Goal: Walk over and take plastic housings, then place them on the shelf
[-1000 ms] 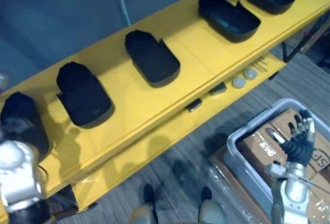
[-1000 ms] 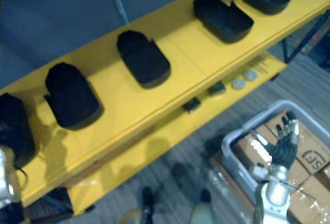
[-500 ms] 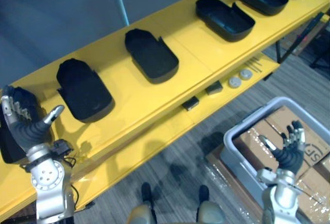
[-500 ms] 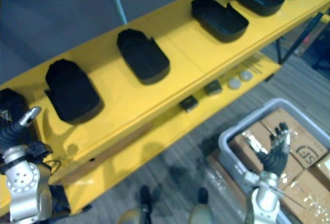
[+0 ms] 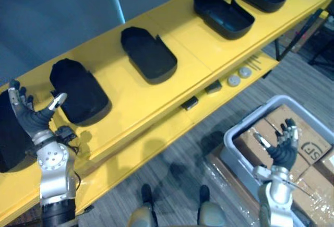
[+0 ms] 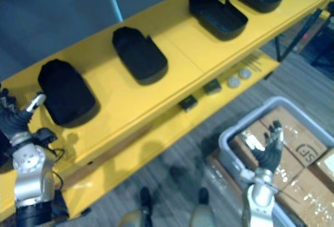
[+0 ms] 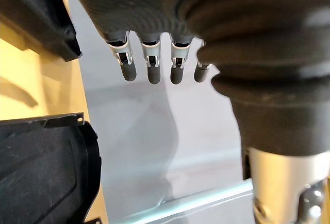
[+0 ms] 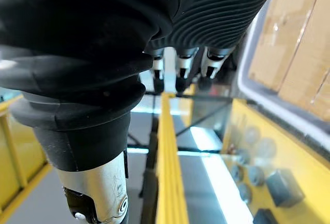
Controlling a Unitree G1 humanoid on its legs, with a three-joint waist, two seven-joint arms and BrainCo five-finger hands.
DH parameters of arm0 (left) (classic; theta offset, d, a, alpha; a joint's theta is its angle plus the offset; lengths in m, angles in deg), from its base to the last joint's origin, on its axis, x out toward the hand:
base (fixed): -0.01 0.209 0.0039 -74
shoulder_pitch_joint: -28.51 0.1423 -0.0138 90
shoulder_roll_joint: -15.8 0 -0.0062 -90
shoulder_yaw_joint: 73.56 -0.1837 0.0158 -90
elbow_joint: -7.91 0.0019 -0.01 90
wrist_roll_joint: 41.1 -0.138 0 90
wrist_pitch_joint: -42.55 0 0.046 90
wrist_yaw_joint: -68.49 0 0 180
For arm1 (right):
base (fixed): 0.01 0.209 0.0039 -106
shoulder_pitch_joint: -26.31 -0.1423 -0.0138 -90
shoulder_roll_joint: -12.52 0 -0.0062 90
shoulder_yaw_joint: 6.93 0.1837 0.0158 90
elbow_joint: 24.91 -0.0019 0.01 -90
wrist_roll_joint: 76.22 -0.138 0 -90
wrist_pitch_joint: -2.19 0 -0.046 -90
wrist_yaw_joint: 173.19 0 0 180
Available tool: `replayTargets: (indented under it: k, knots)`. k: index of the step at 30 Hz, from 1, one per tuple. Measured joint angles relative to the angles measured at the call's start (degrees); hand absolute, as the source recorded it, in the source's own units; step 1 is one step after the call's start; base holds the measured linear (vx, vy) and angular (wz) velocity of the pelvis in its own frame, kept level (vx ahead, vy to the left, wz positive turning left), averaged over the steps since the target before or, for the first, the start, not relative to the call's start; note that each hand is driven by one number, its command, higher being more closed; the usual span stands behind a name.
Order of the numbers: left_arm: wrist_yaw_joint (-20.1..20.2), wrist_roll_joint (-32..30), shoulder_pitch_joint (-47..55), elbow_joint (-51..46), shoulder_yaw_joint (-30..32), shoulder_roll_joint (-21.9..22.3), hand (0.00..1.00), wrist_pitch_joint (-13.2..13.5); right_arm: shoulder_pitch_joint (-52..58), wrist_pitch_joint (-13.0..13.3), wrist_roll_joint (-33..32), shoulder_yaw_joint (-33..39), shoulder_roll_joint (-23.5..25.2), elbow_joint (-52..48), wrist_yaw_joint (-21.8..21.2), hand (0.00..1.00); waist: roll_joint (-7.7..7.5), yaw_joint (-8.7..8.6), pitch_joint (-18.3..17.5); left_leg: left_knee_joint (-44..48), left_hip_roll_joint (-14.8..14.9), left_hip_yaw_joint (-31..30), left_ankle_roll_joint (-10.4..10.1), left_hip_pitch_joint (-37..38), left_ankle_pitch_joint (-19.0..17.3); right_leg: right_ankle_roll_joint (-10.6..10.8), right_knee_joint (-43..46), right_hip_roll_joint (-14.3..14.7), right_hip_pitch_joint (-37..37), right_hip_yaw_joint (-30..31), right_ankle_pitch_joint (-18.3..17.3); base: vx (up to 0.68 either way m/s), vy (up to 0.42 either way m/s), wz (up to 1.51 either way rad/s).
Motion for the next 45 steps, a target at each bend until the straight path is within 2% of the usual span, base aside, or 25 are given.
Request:
replayTargets:
  k: [4, 8, 14, 17, 22, 31, 37, 41, 45]
  knots:
    - [-2.2, 0.2, -0.4, 2.4, 0.5, 0.0, 0.00, 0.0, 0.9, 0.0, 0.0, -0.4, -0.1, 0.0, 0.0, 0.00, 0.00, -0.13, 0.0, 0.0, 0.0, 0.1, 0.0, 0.1, 0.0, -0.1, 0.1, 0.0, 0.0, 0.0, 0.0, 0.00, 0.000, 0.00]
    - [-2.7, 0.2, -0.4, 3.7, 1.2, -0.4, 0.00, -0.3, 1.4, 0.0, 0.0, -0.5, -0.1, 0.0, 0.0, 0.00, 0.00, -0.11, 0.0, 0.0, 0.0, 0.1, 0.0, 0.0, 0.0, -0.1, 0.1, 0.0, 0.0, 0.0, -0.1, 0.00, 0.000, 0.00]
    - [-2.8, 0.3, -3.1, 8.1, 3.6, -3.0, 0.00, -2.3, 1.4, 0.0, 0.0, -0.6, -0.8, 0.1, -0.2, 0.00, 0.05, -0.05, 0.0, 0.0, 0.0, 0.1, 0.0, 0.1, 0.0, -0.1, 0.4, 0.0, -0.1, 0.2, -0.1, 0.00, 0.000, 0.00]
    - [-2.4, 2.4, -4.5, 11.6, 3.6, -5.4, 0.00, -4.4, 1.3, 0.0, -0.1, -0.9, -1.7, 0.1, -0.4, 0.00, 0.12, -0.10, 0.1, 0.0, 0.0, 0.2, 0.0, 0.1, 0.0, -0.1, 0.7, 0.0, -0.3, 0.3, -0.2, 0.00, 0.000, 0.00]
    - [-1.0, 4.7, -7.4, 19.3, 3.7, -9.2, 0.00, -5.2, 1.3, 0.0, -0.6, -2.0, -3.4, 0.1, -0.6, 0.00, 0.23, -0.22, 0.1, 0.0, 0.0, 1.0, 0.0, 0.1, 0.0, -0.4, 1.4, -0.1, -1.2, 1.3, -0.6, 0.00, 0.006, -0.07]
    - [2.0, 6.8, -11.8, 28.7, 2.6, -11.4, 0.00, -6.5, 1.3, 0.1, -1.9, -4.0, -6.0, 0.1, -1.9, 0.00, 0.59, -0.95, 1.1, 0.0, 0.0, 1.8, -0.2, 0.0, -0.4, -0.1, 2.9, -0.3, -2.3, 2.2, -0.9, 0.00, 0.004, -0.03]
    - [5.0, 6.8, -13.0, 31.4, 2.4, -11.7, 0.00, -6.9, 1.4, 0.2, -2.4, -4.3, -6.4, 0.0, -2.8, 0.00, 0.47, -1.07, 1.3, 0.0, -0.1, 3.2, -0.1, 0.1, -0.9, 0.0, 3.0, -0.5, -2.5, 2.9, -0.9, 0.00, 0.010, -0.06]
    - [5.3, 6.9, -13.8, 32.9, 2.0, -13.4, 0.00, -7.4, 1.2, 0.2, -2.4, -4.4, -7.2, 0.0, -3.2, 0.00, 0.48, -1.27, 1.3, 0.0, -0.1, 3.3, -0.1, 0.1, -1.1, 0.0, 3.0, -0.6, -2.5, 3.0, -1.0, 0.00, 0.000, 0.00]
    - [5.3, 6.9, -14.3, 35.0, 2.0, -13.8, 0.00, -9.1, 1.2, 0.2, -2.4, -4.4, -7.7, 0.0, -3.2, 0.00, 0.50, -1.29, 1.3, 0.0, -0.1, 4.2, -0.2, 0.2, -1.1, 0.0, 3.0, -0.7, -2.5, 3.1, -1.0, 0.00, 0.000, 0.00]
